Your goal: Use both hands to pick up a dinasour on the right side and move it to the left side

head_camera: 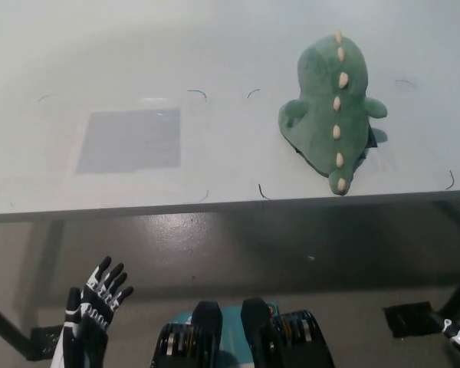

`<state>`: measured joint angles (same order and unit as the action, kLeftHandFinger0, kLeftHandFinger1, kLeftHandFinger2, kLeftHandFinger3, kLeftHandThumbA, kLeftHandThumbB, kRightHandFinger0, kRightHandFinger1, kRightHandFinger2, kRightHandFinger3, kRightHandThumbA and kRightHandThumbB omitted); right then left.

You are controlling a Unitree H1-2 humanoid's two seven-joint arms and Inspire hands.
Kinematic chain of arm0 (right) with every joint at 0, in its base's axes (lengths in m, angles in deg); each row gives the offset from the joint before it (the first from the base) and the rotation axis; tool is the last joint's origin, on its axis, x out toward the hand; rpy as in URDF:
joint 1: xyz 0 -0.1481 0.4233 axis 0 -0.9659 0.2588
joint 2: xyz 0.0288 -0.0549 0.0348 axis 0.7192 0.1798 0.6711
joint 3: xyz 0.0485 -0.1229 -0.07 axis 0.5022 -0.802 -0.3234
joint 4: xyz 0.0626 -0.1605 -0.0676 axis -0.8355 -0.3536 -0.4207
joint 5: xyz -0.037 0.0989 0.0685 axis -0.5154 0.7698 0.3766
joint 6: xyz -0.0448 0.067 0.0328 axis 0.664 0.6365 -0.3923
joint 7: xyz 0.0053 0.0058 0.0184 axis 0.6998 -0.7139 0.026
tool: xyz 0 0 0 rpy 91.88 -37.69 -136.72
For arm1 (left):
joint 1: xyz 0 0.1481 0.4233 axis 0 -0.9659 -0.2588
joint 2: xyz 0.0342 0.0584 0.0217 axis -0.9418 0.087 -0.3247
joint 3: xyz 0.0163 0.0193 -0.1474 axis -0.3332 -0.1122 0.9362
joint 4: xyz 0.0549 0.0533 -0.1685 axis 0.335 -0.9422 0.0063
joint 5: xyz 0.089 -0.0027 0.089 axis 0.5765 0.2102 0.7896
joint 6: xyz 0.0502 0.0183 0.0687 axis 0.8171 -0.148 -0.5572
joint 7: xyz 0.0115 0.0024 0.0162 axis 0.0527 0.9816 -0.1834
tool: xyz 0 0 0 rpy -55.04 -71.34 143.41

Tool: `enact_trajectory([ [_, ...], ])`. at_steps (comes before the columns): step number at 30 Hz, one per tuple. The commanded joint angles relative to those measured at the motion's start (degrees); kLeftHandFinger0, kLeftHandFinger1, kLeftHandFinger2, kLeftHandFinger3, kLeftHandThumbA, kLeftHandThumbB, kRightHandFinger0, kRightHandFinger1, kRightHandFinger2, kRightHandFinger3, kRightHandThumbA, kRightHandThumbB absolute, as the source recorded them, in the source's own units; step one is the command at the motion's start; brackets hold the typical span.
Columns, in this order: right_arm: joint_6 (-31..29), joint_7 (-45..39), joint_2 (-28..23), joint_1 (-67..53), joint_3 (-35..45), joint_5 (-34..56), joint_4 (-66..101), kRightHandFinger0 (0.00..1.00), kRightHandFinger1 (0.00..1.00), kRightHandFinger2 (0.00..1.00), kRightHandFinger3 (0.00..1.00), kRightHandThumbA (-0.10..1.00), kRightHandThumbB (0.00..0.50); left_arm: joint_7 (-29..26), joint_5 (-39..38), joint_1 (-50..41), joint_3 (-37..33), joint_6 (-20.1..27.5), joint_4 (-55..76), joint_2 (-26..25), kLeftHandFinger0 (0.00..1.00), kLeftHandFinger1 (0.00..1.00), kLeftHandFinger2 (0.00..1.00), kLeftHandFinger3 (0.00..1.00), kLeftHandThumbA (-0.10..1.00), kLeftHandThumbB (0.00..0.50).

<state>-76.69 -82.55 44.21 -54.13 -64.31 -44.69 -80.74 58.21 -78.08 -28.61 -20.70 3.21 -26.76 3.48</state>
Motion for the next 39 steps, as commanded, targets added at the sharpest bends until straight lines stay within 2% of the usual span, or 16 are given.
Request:
enact_trajectory([
  [1,-3.2,-0.8,-0.5,-0.3,0.8,1.6,2.2,1.0,1.0,1.0,1.0,1.0,0.192,0.6,-0.9,0.2,0.0,2.3,3.0,0.1,1.0,1.0,1.0,1.0,1.0,0.396],
  [3,-2.6,-0.6,-0.5,-0.5,1.2,2.2,3.5,1.0,1.0,1.0,1.0,1.0,0.204,0.5,-1.5,0.7,-0.1,1.7,5.3,0.2,1.0,1.0,1.0,1.0,1.0,0.399],
  [6,-3.4,-0.8,-0.5,-0.9,1.6,3.3,4.4,1.0,1.0,1.0,1.0,1.0,0.178,0.5,-2.2,1.4,-0.2,0.5,7.7,0.2,1.0,1.0,1.0,1.0,1.0,0.401],
  [8,-3.2,-1.3,-0.5,-1.6,1.7,4.9,5.7,1.0,1.0,1.0,1.0,1.0,0.156,0.5,-2.2,1.6,-0.6,-1.1,9.5,-0.1,1.0,1.0,1.0,1.0,1.0,0.419],
  [11,-2.1,-1.6,-0.8,-1.5,2.0,7.0,7.9,1.0,1.0,1.0,1.0,1.0,0.148,0.7,-1.4,3.4,-1.0,-1.5,11.0,-0.5,1.0,1.0,1.0,1.0,1.0,0.377],
  [14,-1.5,-1.5,-0.8,-1.0,2.2,7.9,9.0,1.0,1.0,1.0,1.0,1.0,0.128,0.5,-0.5,5.6,-1.5,-2.4,11.7,-0.5,1.0,1.0,1.0,1.0,1.0,0.38],
  [22,2.3,-0.1,-0.9,2.9,3.0,7.0,10.8,1.0,1.0,1.0,1.0,1.0,0.141,-1.7,1.3,14.6,-2.3,-6.3,11.5,1.1,1.0,1.0,1.0,1.0,1.0,0.375],
  [24,3.0,0.1,-1.1,4.4,3.2,6.6,10.9,1.0,1.0,1.0,1.0,1.0,0.132,-1.9,2.2,17.5,-2.6,-6.8,10.2,1.5,1.0,1.0,1.0,1.0,1.0,0.379],
  [30,5.1,0.7,-1.7,10.2,3.6,4.7,9.7,1.0,1.0,1.0,1.0,1.0,0.178,-2.9,6.0,26.7,-3.3,-8.2,5.9,1.8,1.0,1.0,1.0,1.0,1.0,0.396],
  [33,7.1,1.1,-1.9,14.5,3.2,3.4,8.0,1.0,1.0,1.0,1.0,0.98,0.248,-3.1,6.6,31.7,-3.2,-8.4,1.1,1.7,1.0,1.0,1.0,1.0,1.0,0.44],
  [36,7.1,0.6,-2.5,18.8,2.9,3.0,4.6,1.0,1.0,1.0,1.0,0.94,0.258,-3.4,7.7,36.0,-3.2,-8.3,-3.1,1.6,1.0,1.0,1.0,1.0,1.0,0.442],
  [39,6.2,0.0,-2.7,23.4,2.9,3.3,0.6,1.0,1.0,1.0,1.0,0.9,0.254,-3.4,8.3,39.4,-3.3,-8.7,-6.2,1.4,1.0,1.0,1.0,1.0,1.0,0.469],
])
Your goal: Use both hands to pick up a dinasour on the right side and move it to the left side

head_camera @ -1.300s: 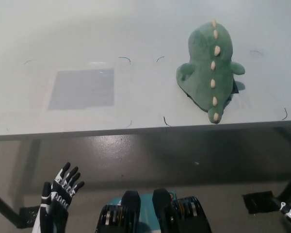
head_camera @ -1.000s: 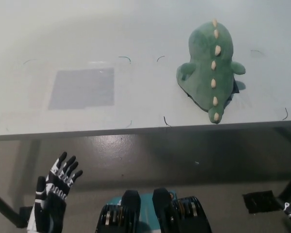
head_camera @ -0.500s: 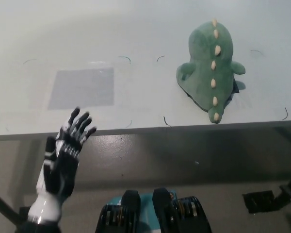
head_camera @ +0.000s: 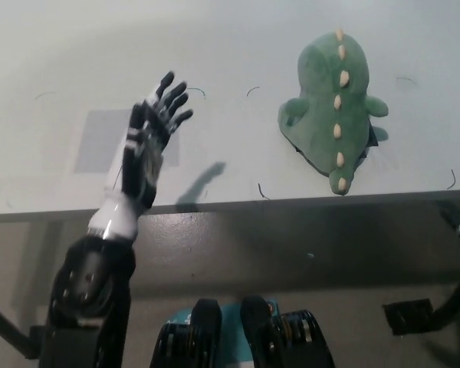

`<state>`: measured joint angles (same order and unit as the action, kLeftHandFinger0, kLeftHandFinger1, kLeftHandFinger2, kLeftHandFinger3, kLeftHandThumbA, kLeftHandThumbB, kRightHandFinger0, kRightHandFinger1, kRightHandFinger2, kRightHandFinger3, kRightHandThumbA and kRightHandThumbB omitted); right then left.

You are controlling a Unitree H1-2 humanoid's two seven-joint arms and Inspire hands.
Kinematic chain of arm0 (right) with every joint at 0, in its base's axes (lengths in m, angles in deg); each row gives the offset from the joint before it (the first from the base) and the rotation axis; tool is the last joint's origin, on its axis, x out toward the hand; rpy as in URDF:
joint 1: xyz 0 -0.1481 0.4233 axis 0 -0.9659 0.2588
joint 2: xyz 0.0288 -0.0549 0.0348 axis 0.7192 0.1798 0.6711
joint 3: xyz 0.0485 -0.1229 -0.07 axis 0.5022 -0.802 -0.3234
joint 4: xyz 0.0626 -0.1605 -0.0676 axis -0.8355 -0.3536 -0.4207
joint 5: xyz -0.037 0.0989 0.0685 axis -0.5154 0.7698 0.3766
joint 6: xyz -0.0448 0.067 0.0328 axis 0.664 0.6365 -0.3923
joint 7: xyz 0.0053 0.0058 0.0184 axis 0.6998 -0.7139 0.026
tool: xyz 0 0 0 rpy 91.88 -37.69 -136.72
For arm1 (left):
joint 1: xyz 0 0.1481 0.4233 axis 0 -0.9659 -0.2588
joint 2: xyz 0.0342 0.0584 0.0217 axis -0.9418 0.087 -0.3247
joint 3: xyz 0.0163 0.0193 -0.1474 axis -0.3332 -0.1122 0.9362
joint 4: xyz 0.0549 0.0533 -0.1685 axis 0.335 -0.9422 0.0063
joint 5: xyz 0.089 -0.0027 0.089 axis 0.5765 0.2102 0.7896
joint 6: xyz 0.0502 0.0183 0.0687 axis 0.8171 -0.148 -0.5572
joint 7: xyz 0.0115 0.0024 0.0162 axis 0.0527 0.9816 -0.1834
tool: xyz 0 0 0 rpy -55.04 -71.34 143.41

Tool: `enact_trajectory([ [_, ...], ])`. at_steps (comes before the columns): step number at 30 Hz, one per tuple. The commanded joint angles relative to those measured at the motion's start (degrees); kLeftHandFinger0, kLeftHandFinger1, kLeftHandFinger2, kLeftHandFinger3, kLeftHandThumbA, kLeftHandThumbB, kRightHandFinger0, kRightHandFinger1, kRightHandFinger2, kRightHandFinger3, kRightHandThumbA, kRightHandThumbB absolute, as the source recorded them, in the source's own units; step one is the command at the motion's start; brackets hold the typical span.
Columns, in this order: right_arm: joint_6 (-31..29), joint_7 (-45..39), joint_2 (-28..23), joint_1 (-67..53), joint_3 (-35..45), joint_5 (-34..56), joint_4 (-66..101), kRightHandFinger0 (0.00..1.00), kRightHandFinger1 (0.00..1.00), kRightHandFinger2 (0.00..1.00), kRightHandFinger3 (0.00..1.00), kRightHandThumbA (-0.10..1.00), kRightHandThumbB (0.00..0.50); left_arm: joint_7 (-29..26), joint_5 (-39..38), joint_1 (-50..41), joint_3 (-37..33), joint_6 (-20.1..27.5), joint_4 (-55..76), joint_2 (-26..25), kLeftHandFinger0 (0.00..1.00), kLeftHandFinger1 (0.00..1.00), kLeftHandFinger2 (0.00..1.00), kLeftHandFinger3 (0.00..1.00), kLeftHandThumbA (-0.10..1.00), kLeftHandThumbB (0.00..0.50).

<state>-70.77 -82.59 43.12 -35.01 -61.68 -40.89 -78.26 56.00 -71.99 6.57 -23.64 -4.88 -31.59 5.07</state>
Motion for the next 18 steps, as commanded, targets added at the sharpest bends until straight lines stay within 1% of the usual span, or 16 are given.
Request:
enact_trajectory([
  [1,1.0,-0.1,-2.5,7.5,0.1,-1.0,-4.6,1.0,1.0,1.0,1.0,0.89,0.221,-0.7,0.8,6.7,0.0,-1.5,-3.6,0.1,1.0,1.0,1.0,1.0,1.0,0.466],
  [2,1.0,0.1,-3.0,9.3,-0.1,-2.3,-6.2,1.0,1.0,1.0,1.0,0.92,0.244,-0.5,0.0,8.1,0.3,-1.6,-5.1,0.4,1.0,1.0,1.0,1.0,1.0,0.456],
  [3,0.9,0.2,-3.5,11.1,-0.3,-3.2,-7.7,1.0,1.0,1.0,1.0,0.96,0.261,-0.6,-0.4,9.6,0.6,-1.8,-6.4,0.6,1.0,1.0,1.0,1.0,1.0,0.458],
  [4,1.0,0.1,-3.9,12.8,-0.5,-3.4,-9.2,1.0,1.0,1.0,1.0,0.96,0.272,-1.2,-0.5,11.0,1.0,-2.1,-8.1,1.0,1.0,1.0,1.0,1.0,1.0,0.448],
  [5,1.2,0.1,-4.0,14.0,-0.6,-3.6,-10.1,1.0,1.0,1.0,1.0,0.97,0.295,-1.5,-0.4,12.1,1.3,-2.2,-9.2,1.2,1.0,1.0,1.0,1.0,1.0,0.429],
  [6,1.4,0.3,-4.1,15.0,-0.8,-3.9,-10.8,1.0,1.0,1.0,1.0,0.98,0.301,-1.6,-0.2,13.0,1.3,-2.2,-10.1,1.2,1.0,1.0,1.0,1.0,1.0,0.422],
  [7,2.2,0.7,-4.2,16.4,-1.0,-4.4,-11.1,1.0,1.0,1.0,1.0,0.99,0.319,-1.6,0.0,14.4,1.3,-2.4,-11.5,1.2,1.0,1.0,1.0,1.0,1.0,0.409],
  [8,2.8,0.5,-4.0,17.5,-1.0,-3.7,-11.5,1.0,1.0,1.0,1.0,0.95,0.285,-1.7,0.0,15.6,1.4,-2.8,-12.5,1.4,1.0,1.0,1.0,1.0,1.0,0.383],
  [9,3.8,0.2,-3.7,19.6,-1.1,-2.7,-12.1,1.0,1.0,1.0,1.0,0.95,0.271,-1.9,0.0,18.0,1.3,-3.6,-14.3,1.7,1.0,1.0,1.0,1.0,1.0,0.377],
  [10,4.0,0.1,-3.6,20.3,-1.2,-2.7,-12.5,1.0,1.0,1.0,1.0,0.95,0.27,-2.0,0.2,18.9,1.3,-3.8,-15.0,1.9,1.0,1.0,1.0,1.0,1.0,0.376],
  [11,4.5,0.2,-3.7,21.1,-1.4,-3.0,-12.6,1.0,1.0,1.0,1.0,0.97,0.251,-2.1,0.4,19.9,1.2,-3.9,-15.9,2.0,1.0,1.0,1.0,1.0,1.0,0.368],
  [12,5.4,-0.1,-4.1,23.0,-2.1,-4.0,-13.6,1.0,1.0,1.0,1.0,1.0,0.19,-2.3,1.0,22.5,0.8,-4.1,-18.6,2.2,1.0,1.0,1.0,1.0,1.0,0.359],
  [13,5.7,-0.3,-4.3,24.8,-2.8,-5.0,-15.3,1.0,1.0,1.0,1.0,1.0,0.171,-2.4,1.4,24.6,0.6,-4.3,-20.7,2.2,1.0,1.0,1.0,1.0,1.0,0.342],
  [15,5.7,-0.3,-4.5,26.6,-3.4,-5.8,-17.3,1.0,1.0,1.0,1.0,1.0,0.163,-2.6,1.8,26.5,0.5,-4.4,-22.7,2.2,1.0,1.0,1.0,1.0,1.0,0.336],
  [16,5.7,-0.2,-4.6,28.0,-4.0,-6.4,-19.4,1.0,1.0,1.0,1.0,1.0,0.156,-2.5,1.6,27.9,0.5,-3.4,-25.4,2.3,1.0,1.0,1.0,1.0,1.0,0.338],
  [18,4.8,0.2,-4.5,30.5,-4.6,-7.4,-23.4,1.0,1.0,1.0,1.0,1.0,0.148,-2.9,1.9,30.3,0.6,-3.7,-29.3,2.4,1.0,1.0,1.0,1.0,1.0,0.327],
])
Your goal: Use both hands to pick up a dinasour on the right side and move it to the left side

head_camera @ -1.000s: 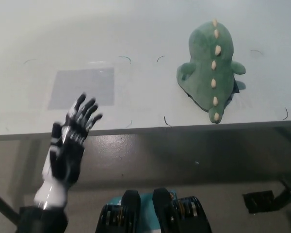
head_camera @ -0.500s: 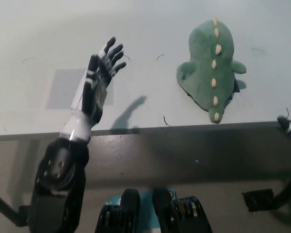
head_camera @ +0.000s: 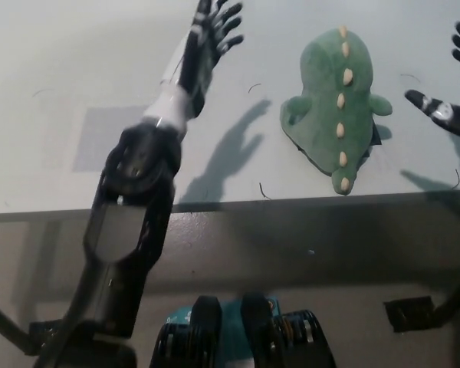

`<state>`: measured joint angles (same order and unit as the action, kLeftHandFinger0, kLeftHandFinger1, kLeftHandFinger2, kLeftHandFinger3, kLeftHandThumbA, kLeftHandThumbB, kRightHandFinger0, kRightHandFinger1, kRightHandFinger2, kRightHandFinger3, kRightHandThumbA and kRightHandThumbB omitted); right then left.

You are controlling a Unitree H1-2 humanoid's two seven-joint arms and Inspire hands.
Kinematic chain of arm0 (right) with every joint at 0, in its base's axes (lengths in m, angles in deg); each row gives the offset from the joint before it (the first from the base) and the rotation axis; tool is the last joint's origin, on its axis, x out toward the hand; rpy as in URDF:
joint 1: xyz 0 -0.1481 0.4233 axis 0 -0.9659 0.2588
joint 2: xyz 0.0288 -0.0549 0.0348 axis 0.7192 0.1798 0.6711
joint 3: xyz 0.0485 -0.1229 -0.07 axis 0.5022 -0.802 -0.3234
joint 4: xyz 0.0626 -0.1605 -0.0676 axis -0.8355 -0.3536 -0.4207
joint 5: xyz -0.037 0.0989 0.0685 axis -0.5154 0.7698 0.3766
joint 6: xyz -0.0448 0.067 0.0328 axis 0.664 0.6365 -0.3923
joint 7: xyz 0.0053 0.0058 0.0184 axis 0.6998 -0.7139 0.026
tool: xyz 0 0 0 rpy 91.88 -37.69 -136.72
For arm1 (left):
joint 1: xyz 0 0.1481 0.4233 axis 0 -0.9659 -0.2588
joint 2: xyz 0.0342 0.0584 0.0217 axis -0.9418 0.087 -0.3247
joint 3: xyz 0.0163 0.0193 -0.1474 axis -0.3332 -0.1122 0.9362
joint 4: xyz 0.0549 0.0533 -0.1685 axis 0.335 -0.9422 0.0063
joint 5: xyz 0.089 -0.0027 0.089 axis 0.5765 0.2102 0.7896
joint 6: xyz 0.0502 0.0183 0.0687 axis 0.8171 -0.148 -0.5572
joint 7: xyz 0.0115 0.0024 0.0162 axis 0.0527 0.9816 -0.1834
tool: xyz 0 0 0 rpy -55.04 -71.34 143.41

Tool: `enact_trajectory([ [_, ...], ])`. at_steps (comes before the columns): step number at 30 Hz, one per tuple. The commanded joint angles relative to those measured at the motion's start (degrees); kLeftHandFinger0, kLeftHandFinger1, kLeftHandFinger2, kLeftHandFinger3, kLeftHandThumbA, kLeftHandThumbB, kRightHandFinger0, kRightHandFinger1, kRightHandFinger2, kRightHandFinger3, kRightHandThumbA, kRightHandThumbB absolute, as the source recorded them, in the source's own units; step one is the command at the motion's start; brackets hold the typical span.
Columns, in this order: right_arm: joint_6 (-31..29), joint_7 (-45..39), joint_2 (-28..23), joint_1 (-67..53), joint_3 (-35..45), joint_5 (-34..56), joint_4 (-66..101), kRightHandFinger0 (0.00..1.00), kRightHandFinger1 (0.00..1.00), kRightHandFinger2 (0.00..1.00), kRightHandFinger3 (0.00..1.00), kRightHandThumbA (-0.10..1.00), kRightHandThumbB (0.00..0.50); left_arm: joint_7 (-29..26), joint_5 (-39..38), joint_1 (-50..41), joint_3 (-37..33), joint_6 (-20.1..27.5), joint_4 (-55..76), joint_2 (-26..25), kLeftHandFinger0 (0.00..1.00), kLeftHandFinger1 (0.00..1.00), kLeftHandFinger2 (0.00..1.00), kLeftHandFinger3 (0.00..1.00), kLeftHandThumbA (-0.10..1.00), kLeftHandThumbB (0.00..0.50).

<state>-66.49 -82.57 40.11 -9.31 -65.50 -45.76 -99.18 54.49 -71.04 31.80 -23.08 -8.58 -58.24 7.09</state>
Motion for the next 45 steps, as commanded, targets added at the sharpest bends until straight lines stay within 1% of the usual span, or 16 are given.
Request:
enact_trajectory([
  [1,0.4,0.8,-1.3,6.0,-1.1,-3.2,-4.5,1.0,1.0,1.0,1.0,1.0,0.138,-1.6,1.4,6.4,-0.1,0.8,-5.4,0.2,1.0,1.0,1.0,1.0,1.0,0.308],
  [4,0.2,1.6,-0.9,8.7,-1.7,-4.3,-8.3,1.0,1.0,1.0,1.0,1.0,0.068,-2.7,1.6,9.6,0.3,3.4,-13.5,0.7,1.0,1.0,1.0,1.0,1.0,0.274],
  [12,0.0,3.0,1.3,15.0,-2.0,-4.4,-22.6,1.0,1.0,1.0,1.0,1.0,0.047,-6.0,2.6,16.2,0.4,4.5,-28.9,2.3,1.0,1.0,1.0,1.0,1.0,0.281],
  [13,-1.2,3.0,1.4,16.4,-2.8,-5.2,-27.3,1.0,1.0,1.0,1.0,1.0,0.032,-6.9,2.4,17.6,0.6,5.6,-32.5,3.2,1.0,1.0,1.0,1.0,1.0,0.255],
  [15,-2.0,3.3,1.4,17.1,-2.6,-5.0,-29.1,1.0,1.0,1.0,1.0,1.0,0.015,-7.3,2.3,18.8,0.7,6.7,-35.2,3.8,1.0,1.0,1.0,1.0,1.0,0.277],
  [18,-2.8,3.6,1.9,18.0,-3.0,-5.4,-32.7,1.0,1.0,1.0,1.0,1.0,0.026,-8.1,2.2,19.6,0.9,6.4,-38.6,4.5,1.0,1.0,1.0,1.0,1.0,0.331],
  [20,-3.9,4.2,1.8,18.4,-3.7,-6.5,-34.9,1.0,1.0,1.0,1.0,1.0,0.045,-8.0,2.5,19.4,0.5,6.5,-39.5,4.5,1.0,1.0,1.0,1.0,1.0,0.328],
  [25,-4.1,4.7,1.9,20.1,-4.1,-7.0,-37.8,1.0,1.0,1.0,1.0,1.0,0.018,-8.5,3.0,19.2,0.2,7.4,-41.4,4.1,1.0,1.0,1.0,1.0,1.0,0.323],
  [28,-2.8,4.6,1.8,20.3,-4.3,-7.2,-39.1,1.0,1.0,1.0,1.0,1.0,0.04,-7.9,2.9,17.7,0.1,7.0,-41.5,4.2,1.0,1.0,1.0,1.0,1.0,0.298],
  [32,-2.2,4.0,1.8,20.0,-3.9,-6.6,-40.7,1.0,1.0,1.0,1.0,1.0,0.058,-7.8,3.2,16.6,-0.3,7.6,-42.4,4.4,1.0,1.0,1.0,1.0,1.0,0.302],
  [34,-3.8,4.7,1.9,19.3,-4.3,-7.4,-41.8,1.0,1.0,1.0,1.0,1.0,0.037,-7.1,3.2,15.8,-0.5,8.3,-43.0,4.5,1.0,1.0,1.0,1.0,1.0,0.318],
  [38,-4.3,3.8,2.4,18.7,-3.3,-6.0,-44.3,1.0,1.0,1.0,1.0,1.0,0.057,-7.2,3.3,14.7,-0.8,9.0,-44.0,5.0,1.0,1.0,1.0,1.0,1.0,0.323],
  [39,-4.6,5.0,2.7,17.9,-3.7,-6.8,-45.1,1.0,1.0,1.0,1.0,1.0,0.101,-7.3,3.8,13.9,-1.3,8.7,-44.5,5.3,1.0,1.0,1.0,1.0,1.0,0.35],
  [40,-4.7,5.7,2.8,17.9,-4.0,-7.5,-45.7,1.0,1.0,1.0,1.0,1.0,0.109,-6.9,3.8,13.6,-1.5,8.7,-44.6,5.4,1.0,1.0,1.0,1.0,1.0,0.353],
  [43,-3.9,5.4,3.5,16.3,-3.1,-6.1,-45.0,1.0,1.0,1.0,1.0,1.0,0.085,-6.3,3.5,12.3,-1.5,8.6,-45.3,5.9,1.0,1.0,1.0,1.0,1.0,0.376],
  [45,-3.4,5.1,3.9,15.6,-2.3,-5.3,-45.2,1.0,1.0,1.0,1.0,1.0,0.107,-6.3,3.4,11.5,-1.4,8.6,-45.6,6.2,1.0,1.0,1.0,1.0,1.0,0.377],
])
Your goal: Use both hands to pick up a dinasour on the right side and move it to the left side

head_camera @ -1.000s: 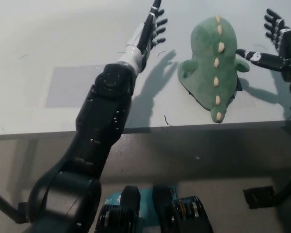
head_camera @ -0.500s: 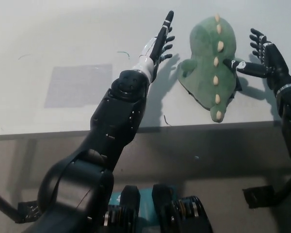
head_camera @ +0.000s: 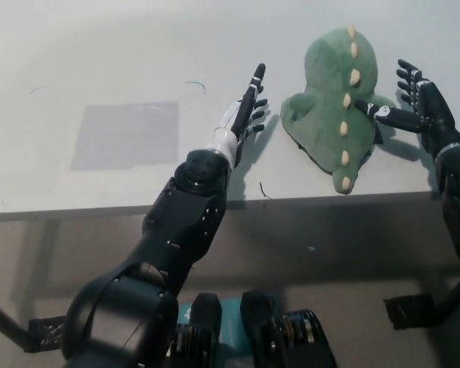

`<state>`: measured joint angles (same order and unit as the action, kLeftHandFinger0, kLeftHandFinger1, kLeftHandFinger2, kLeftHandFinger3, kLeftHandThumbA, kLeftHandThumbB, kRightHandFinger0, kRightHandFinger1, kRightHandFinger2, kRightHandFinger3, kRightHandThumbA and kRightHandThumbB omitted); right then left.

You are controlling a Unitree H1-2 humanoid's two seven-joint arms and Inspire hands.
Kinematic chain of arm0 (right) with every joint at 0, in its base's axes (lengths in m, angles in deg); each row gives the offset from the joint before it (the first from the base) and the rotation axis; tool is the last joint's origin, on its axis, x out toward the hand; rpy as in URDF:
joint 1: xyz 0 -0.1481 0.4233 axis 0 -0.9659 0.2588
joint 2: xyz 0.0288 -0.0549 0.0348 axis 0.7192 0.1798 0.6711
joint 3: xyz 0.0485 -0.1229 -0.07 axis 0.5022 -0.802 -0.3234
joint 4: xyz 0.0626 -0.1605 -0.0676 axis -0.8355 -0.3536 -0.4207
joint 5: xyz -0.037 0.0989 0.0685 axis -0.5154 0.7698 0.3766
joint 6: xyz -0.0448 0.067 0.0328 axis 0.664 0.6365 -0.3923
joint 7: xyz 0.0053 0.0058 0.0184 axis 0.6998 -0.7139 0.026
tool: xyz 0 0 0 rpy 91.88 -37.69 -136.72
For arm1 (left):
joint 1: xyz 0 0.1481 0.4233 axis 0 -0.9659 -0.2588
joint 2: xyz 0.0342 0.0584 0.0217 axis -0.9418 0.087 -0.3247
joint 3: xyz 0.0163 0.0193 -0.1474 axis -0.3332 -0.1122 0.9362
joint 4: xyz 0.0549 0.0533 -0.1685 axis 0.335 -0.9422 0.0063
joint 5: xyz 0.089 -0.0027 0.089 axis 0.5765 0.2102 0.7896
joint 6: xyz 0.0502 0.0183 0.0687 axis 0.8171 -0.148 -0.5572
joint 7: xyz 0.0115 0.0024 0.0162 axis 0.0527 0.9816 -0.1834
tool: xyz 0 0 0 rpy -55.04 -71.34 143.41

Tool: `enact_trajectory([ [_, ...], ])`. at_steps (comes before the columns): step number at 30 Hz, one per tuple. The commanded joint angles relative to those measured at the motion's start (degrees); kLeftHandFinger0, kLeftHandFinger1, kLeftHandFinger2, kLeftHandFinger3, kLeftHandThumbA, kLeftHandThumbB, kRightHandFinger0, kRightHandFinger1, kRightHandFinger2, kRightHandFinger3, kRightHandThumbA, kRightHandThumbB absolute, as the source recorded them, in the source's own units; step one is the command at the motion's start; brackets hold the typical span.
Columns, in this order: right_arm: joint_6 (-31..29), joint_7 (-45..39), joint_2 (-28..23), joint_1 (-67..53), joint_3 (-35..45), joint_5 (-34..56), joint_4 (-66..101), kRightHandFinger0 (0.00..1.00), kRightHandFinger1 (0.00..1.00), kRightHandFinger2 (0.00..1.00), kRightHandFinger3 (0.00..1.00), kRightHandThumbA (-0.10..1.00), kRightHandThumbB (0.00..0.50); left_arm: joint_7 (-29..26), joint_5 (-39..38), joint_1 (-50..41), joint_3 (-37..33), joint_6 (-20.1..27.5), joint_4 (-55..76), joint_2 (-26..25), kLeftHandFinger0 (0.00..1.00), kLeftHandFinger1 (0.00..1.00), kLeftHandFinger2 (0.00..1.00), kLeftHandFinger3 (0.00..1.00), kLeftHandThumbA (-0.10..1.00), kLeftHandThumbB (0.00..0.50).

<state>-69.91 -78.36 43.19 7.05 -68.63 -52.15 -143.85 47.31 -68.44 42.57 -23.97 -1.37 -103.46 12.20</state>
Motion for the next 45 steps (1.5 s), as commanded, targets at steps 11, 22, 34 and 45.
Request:
enact_trajectory([
  [11,-1.4,1.2,2.1,-3.6,0.8,0.8,-1.5,1.0,1.0,1.0,1.0,1.0,0.107,1.0,1.0,-1.9,-0.8,0.9,-2.6,2.0,1.0,1.0,1.0,1.0,1.0,0.493],
  [22,-2.9,0.3,6.6,-5.0,0.8,2.6,2.4,1.0,1.0,1.0,1.0,1.0,0.091,1.0,1.2,-1.3,-1.5,1.5,-2.4,4.5,1.0,1.0,1.0,1.0,1.0,0.438],
  [34,-4.4,-2.5,11.3,-6.3,-0.2,3.5,8.1,1.0,1.0,1.0,1.0,1.0,0.006,-1.1,0.1,0.8,0.0,4.1,-1.9,7.8,1.0,1.0,1.0,1.0,1.0,0.38],
  [45,-7.0,-3.2,13.2,-5.9,1.7,7.1,8.4,1.0,1.0,1.0,1.0,1.0,0.104,0.5,-1.7,3.5,2.9,2.0,-2.9,9.2,1.0,1.0,1.0,1.0,1.0,0.358],
])
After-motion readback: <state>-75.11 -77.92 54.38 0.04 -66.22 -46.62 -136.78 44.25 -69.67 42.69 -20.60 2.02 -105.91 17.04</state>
